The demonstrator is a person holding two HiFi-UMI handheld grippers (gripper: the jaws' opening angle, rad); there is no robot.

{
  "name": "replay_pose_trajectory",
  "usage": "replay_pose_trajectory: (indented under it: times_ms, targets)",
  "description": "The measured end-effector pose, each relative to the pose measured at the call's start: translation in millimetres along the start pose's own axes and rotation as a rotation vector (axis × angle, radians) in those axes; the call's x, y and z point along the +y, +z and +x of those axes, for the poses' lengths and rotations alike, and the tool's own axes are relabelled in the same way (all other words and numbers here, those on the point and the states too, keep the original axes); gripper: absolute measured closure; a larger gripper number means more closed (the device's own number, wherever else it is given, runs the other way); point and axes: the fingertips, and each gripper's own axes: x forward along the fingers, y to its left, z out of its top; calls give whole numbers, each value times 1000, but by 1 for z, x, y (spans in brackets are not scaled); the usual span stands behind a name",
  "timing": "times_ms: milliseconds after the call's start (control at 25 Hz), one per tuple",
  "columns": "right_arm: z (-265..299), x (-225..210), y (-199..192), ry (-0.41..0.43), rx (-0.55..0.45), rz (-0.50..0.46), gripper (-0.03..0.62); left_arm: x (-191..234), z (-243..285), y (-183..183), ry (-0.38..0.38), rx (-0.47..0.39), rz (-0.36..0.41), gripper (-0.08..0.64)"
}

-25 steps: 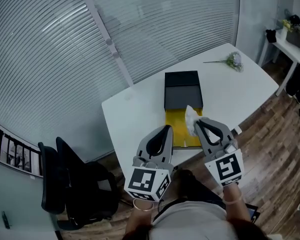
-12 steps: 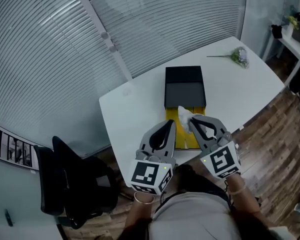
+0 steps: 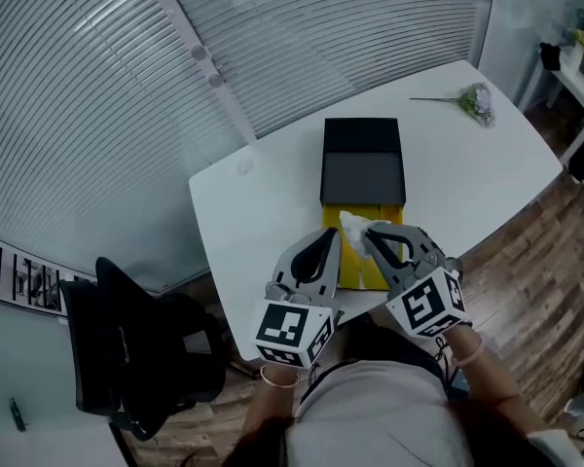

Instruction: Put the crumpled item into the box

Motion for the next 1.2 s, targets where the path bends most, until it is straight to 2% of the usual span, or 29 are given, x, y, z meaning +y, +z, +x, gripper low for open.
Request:
replay_pose_trajectory:
  times_ms: [680,1200]
  targets:
    - [39,13,-51,144,102,-68,563,12,24,-29,3,56,-51,543]
    - [81,18,-90,235,194,-73,563,35,37,-36,52,67,-66,543]
